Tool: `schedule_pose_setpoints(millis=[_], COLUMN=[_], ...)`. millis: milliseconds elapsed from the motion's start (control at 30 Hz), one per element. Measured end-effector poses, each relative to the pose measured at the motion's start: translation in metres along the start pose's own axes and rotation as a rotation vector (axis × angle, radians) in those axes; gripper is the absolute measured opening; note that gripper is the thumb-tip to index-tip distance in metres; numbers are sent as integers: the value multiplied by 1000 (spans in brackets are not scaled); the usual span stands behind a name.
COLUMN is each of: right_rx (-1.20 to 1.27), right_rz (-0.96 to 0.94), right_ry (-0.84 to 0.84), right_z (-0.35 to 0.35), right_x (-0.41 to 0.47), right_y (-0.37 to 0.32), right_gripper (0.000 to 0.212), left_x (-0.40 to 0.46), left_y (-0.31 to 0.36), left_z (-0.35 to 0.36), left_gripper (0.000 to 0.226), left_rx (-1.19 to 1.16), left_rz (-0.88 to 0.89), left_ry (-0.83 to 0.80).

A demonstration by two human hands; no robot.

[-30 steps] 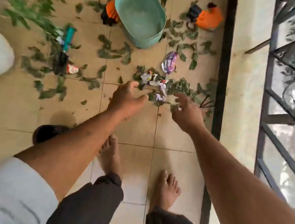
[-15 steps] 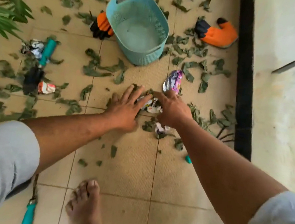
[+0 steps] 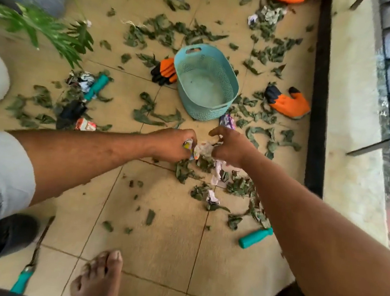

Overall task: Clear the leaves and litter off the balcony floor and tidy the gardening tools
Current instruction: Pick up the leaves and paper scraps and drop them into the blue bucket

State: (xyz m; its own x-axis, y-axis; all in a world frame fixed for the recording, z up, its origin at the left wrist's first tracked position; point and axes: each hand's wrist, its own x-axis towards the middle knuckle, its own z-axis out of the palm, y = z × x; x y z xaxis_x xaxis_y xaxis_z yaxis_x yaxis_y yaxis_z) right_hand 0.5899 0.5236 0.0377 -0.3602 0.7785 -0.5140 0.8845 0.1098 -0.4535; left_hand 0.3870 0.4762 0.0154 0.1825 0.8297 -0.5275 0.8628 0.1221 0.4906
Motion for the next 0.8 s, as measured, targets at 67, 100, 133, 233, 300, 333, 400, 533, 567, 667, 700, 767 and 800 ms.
schedule_pose_setpoints(millis=[67, 100, 133, 233, 300, 333, 400, 533, 567, 667, 700, 767, 800], right_rx=[181, 271, 359, 574, 670, 700, 732, 795, 832, 959, 1004, 1102, 1168], right_rz=[44, 73, 101, 130, 84, 43, -16, -29, -24, -8, -4, 17, 36], right_ry=[21, 16, -9, -117, -154, -158, -138, -26, 16, 78, 70, 25, -11], right_z=[-9, -11, -12, -13, -14, -13, -7, 4, 6, 12, 14, 13, 11], right_x=[-19, -27, -36, -54, -55, -53, -46, -40, -39, -38, -37, -32, -30], right_y=[-7, -9, -14, -36, -52, -59, -74, -101, -106, -119, -120, -121, -121], right_gripper=[52, 51, 52, 51, 46, 48, 54, 54, 53, 49, 45, 37, 34], left_x=[-21, -30, -40, -69, -84, -90, -102, -117, -119, -120, -118, -112, -110], left_y=[-4, -6, -9, -22, -28, -31, -38, -44, -43, -31, -28, -20, -18], left_z=[-14, -20, -25, -37, -42, -42, -42, -41, -41, -44, -44, -45, -45], left_gripper=[10, 7, 8, 21, 32, 34, 32, 32, 31, 50, 59, 67, 64], left_rx=[-204, -326, -443, -683, -816, -885, -1024, -1229, -1233, -1174, -1133, -1089, -1109], left_rz=[-88, -134, -173, -223, -244, -249, -228, -151, -129, -100, -116, -172, -203], left_ry=[42, 50, 56, 54, 51, 46, 19, -79, -92, -65, -29, 74, 131])
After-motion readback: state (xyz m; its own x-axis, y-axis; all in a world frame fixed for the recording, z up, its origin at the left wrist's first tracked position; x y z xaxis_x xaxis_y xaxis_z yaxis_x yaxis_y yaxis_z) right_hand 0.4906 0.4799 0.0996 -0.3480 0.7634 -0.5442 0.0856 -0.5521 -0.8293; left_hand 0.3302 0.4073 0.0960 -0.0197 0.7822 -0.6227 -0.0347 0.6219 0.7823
